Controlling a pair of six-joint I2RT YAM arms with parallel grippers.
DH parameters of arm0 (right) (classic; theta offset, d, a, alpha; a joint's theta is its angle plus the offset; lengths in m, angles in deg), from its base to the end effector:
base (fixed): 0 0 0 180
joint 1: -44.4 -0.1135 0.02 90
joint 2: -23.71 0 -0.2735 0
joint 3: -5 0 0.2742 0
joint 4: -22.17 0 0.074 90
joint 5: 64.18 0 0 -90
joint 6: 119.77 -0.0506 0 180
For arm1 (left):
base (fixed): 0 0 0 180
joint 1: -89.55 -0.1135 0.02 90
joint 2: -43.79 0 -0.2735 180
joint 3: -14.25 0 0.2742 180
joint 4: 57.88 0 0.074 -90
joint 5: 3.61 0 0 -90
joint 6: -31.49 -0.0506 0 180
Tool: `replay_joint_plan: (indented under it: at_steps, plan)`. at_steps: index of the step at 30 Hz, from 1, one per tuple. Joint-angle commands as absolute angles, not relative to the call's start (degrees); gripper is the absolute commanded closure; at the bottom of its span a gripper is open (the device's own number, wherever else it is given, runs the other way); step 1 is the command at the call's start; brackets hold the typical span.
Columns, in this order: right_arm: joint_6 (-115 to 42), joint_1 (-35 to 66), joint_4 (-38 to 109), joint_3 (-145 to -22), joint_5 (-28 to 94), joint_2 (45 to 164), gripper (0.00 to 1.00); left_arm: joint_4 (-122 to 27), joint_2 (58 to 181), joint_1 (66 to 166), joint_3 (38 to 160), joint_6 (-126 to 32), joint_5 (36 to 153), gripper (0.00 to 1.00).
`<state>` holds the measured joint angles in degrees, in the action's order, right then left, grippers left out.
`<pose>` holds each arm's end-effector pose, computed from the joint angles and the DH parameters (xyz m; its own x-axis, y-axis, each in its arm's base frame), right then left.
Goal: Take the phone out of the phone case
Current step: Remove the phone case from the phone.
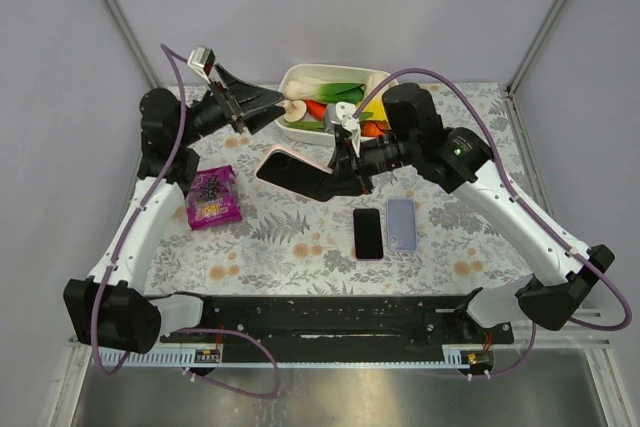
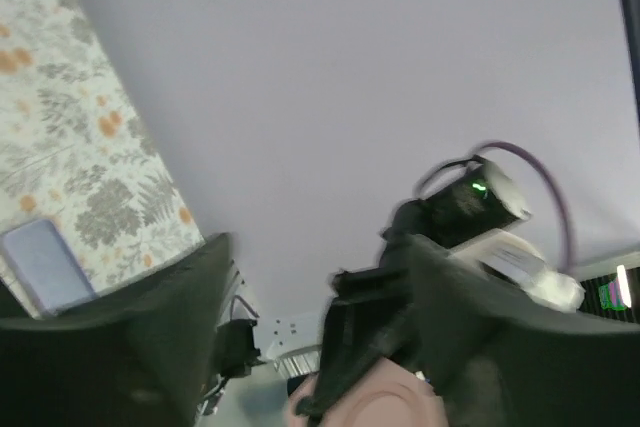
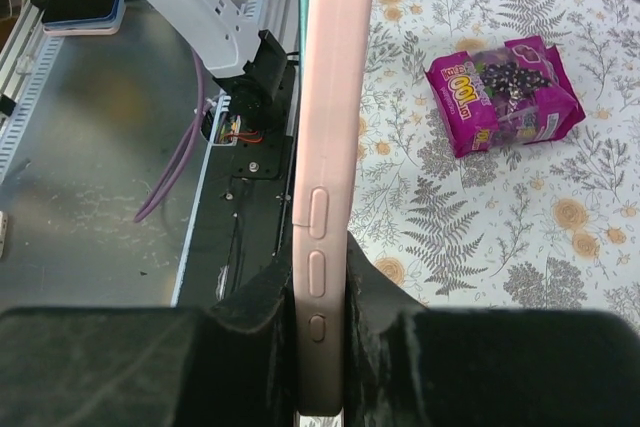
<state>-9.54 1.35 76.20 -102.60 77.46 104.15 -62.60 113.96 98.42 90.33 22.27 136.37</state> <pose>0.2013 0.2424 0.4607 0.0133 -0.2812 -0.9596 -0.9913 -0.1292 0.0241 0.2951 -0.0853 0.4187 -0.8027 -0.5172 -0.2969 0.3149 0.0551 -0.9475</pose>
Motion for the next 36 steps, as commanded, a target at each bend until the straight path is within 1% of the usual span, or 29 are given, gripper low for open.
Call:
replay_joint_plan:
  at_steps: [1,3,5,6,7,8,9,11,13,16,19,22,23,25,26,28,32,36]
  plan:
    - [-14.6,3.4,68.5,-100.9,78.6,100.8,1.00,-62.3,112.3,97.0,98.2,6.4,147.0,0.09]
    - [-16.6,4.6,67.4,-100.2,78.3,100.2,1.00,-55.4,113.0,95.6,100.4,-2.3,151.1,0.07]
    - [-17.3,5.6,67.4,-99.9,78.3,99.7,1.00,-39.3,114.3,94.8,105.6,-20.7,155.5,0.07]
    - [-17.6,6.1,67.6,-99.6,78.0,99.2,1.00,-26.9,115.1,94.7,109.8,-31.3,157.7,0.07]
    - [-17.3,6.4,67.5,-99.1,78.1,98.8,1.00,-9.9,116.2,94.4,117.3,-47.4,157.0,0.07]
    - [-16.9,6.5,67.7,-98.5,77.9,98.2,1.00,2.4,117.0,94.6,121.9,-62.7,154.2,0.06]
    - [-16.4,6.5,68.0,-98.1,77.8,97.7,1.00,13.4,117.4,95.3,126.3,-73.7,151.3,0.06]
    - [-15.4,6.5,69.0,-97.1,77.5,97.0,1.00,22.9,116.7,95.7,129.8,-87.0,145.8,0.06]
    - [-14.6,6.4,69.7,-96.3,77.2,96.7,1.00,27.4,115.3,96.1,130.9,-94.0,143.9,0.06]
    - [-13.6,6.6,70.4,-95.9,76.6,96.7,1.00,32.4,114.2,99.5,132.6,-100.6,139.1,0.06]
    - [-12.8,6.5,70.6,-95.3,75.7,96.5,1.00,36.1,113.0,105.2,131.2,-104.6,134.7,0.06]
    - [-11.8,6.5,70.9,-94.7,74.6,96.1,1.00,35.3,111.8,111.9,127.4,-104.5,129.8,0.07]
    - [-11.7,6.4,70.9,-94.4,74.3,96.0,1.00,32.9,111.7,113.6,126.2,-103.1,128.5,0.08]
    - [-11.1,6.5,70.8,-94.0,73.6,96.1,1.00,30.1,111.9,115.8,124.9,-101.5,128.5,0.14]
    - [-10.7,6.5,70.8,-93.6,73.3,96.0,1.00,29.2,112.4,117.1,125.1,-101.0,128.6,0.19]
    - [-10.0,6.4,70.8,-92.5,73.3,95.8,1.00,28.8,113.8,118.6,126.1,-100.7,128.6,0.25]
    - [-9.6,6.3,70.8,-91.0,73.6,94.6,1.00,26.9,116.2,119.2,127.7,-99.6,128.6,0.27]
    - [-9.1,6.4,71.3,-90.2,73.8,93.8,1.00,25.8,117.3,119.2,128.3,-98.5,129.8,0.38]
